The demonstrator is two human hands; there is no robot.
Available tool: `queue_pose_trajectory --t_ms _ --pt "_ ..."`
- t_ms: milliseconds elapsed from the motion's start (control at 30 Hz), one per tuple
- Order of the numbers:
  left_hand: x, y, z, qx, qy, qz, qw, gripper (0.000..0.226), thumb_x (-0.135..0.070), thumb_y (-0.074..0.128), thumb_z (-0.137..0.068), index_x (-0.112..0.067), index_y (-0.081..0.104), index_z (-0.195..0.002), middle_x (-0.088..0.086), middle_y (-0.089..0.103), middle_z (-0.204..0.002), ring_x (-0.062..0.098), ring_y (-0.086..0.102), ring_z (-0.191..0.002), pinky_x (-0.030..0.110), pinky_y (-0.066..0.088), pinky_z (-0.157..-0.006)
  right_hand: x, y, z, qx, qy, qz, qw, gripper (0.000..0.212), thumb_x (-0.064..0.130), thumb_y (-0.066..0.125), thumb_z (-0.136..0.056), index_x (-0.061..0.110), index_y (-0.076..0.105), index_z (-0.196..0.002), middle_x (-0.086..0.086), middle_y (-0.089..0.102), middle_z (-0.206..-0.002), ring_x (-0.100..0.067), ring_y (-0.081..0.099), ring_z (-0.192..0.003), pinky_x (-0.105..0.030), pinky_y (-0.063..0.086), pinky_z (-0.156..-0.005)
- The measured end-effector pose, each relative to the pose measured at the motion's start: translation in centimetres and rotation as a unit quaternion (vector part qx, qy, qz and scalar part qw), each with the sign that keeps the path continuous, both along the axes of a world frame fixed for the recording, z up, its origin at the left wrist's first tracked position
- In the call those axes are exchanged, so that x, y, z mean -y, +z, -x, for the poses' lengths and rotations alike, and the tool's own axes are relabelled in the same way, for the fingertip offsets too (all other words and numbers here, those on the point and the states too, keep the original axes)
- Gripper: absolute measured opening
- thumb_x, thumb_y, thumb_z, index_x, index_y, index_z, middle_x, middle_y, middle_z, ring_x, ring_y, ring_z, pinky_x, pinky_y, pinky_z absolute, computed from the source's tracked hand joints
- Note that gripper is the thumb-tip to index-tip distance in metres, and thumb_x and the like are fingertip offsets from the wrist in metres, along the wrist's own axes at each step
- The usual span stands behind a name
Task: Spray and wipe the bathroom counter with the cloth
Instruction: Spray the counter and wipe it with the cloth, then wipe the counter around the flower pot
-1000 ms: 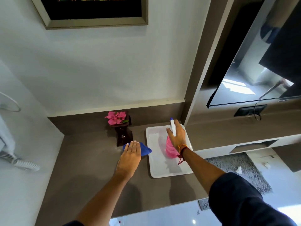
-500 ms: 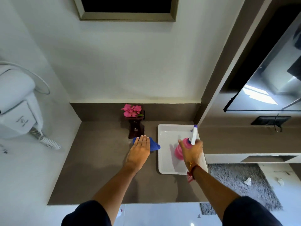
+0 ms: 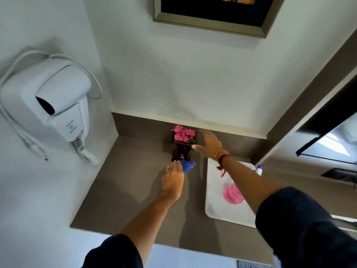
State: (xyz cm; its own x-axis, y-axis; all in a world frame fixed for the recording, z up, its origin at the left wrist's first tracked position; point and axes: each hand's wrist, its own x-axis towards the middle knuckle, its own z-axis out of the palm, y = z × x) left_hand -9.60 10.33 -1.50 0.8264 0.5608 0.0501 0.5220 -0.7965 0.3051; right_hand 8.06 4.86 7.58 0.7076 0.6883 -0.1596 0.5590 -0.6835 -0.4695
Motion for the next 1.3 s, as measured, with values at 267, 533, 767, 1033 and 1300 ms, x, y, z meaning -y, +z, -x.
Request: queue_pose_trajectory --t_ms 267,533,767,1033,1300 --pt "-2.2 -1.0 1.3 0.026 0.023 0.064 0.997 0.037 -0.016 0.056 -0.094 -0.009 0.049 -0.130 0.008 0.062 -0.123 0.022 0.062 -0.108 0.032 0.052 -0.088 -4.3 -0.1 -4.0 0.061 0.142 0.250 0.956 0.090 0.048 0.059 -0.092 0.021 0.005 -0.159 0.004 0.004 -0.168 -0.029 0.004 -0.154 -0.066 0.019 -0.117" --pt "-3.5 -1.7 -0.5 0.014 -0.033 0.009 0.999 0.064 -0.009 0.056 -0.098 -0.002 0.023 -0.152 0.015 0.032 -0.158 0.025 0.030 -0.146 0.034 0.029 -0.119 -4.5 -1.2 -3.7 0.039 0.070 0.173 0.982 0.083 0.043 0.074 -0.081 0.015 0.035 -0.148 -0.011 0.050 -0.145 -0.034 0.042 -0.137 -0.061 0.035 -0.111" --pt "-3.0 0.1 -5.1 0.170 0.358 0.347 0.850 0.042 -0.009 0.049 -0.099 0.003 0.039 -0.138 0.026 0.060 -0.127 0.041 0.062 -0.111 0.047 0.052 -0.093 -4.8 -2.1 -4.0 0.037 0.040 0.157 0.986 0.082 0.047 0.082 -0.072 0.006 0.048 -0.135 -0.018 0.051 -0.137 -0.038 0.050 -0.127 -0.056 0.038 -0.111" --pt "0.7 -0.5 -10.3 0.194 0.255 0.299 0.899 0.055 0.009 0.043 -0.099 0.006 0.022 -0.150 0.030 0.045 -0.144 0.038 0.051 -0.130 0.042 0.045 -0.109 -4.8 -2.5 -3.6 0.015 0.040 0.132 0.990 0.068 0.037 0.083 -0.074 0.006 0.052 -0.126 -0.016 0.066 -0.119 -0.034 0.064 -0.108 -0.042 0.054 -0.095" --pt "2.6 -4.6 -9.9 0.024 0.122 0.109 0.986 0.062 -0.003 0.051 -0.100 0.014 0.015 -0.148 0.037 0.028 -0.151 0.044 0.031 -0.142 0.048 0.045 -0.108 -5.0 -2.6 -3.9 0.021 0.067 0.137 0.988 0.072 0.037 0.079 -0.078 0.004 0.048 -0.133 -0.017 0.062 -0.124 -0.035 0.061 -0.114 -0.044 0.053 -0.099"
